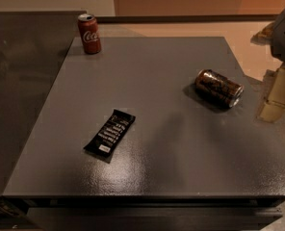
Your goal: Pick orange can
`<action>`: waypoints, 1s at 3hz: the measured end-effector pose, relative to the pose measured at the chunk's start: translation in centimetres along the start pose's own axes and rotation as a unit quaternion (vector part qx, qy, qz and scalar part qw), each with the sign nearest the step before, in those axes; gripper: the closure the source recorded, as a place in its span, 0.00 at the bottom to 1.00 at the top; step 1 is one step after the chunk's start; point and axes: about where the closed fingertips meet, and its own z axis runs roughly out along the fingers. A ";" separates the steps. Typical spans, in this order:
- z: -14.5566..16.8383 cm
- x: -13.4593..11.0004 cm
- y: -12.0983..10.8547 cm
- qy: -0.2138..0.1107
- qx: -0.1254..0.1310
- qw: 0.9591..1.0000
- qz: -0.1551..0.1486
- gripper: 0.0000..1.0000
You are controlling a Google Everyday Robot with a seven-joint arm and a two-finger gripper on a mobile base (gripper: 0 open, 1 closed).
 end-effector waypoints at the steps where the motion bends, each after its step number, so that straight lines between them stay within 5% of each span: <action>1: -0.1 -0.1 -0.3 -0.004 0.001 1.000 0.004 0.00; 3: 3.8 -1.2 -3.5 0.014 -0.008 0.999 0.039 0.00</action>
Offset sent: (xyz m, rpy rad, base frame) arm 0.0432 0.0031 -0.0246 -0.0081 0.0493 -0.0691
